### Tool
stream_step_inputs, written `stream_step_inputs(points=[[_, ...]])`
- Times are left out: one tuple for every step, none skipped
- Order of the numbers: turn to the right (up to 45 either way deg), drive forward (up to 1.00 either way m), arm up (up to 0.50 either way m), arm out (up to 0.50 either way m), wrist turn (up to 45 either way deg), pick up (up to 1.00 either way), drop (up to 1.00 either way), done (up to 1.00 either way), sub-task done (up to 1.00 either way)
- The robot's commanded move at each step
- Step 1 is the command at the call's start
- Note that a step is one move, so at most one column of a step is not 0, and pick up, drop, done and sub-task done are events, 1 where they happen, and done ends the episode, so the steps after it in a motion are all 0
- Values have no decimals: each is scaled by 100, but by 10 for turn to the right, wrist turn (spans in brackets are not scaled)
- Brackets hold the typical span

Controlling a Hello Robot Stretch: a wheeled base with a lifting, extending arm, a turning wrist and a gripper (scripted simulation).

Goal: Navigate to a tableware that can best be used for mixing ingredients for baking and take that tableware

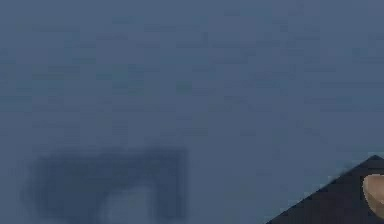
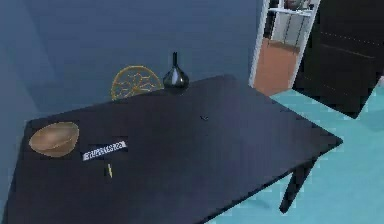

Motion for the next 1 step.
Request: stream_step_inputs(points=[[-330, 0, 0, 0, 0, 0, 0, 0, 0]])
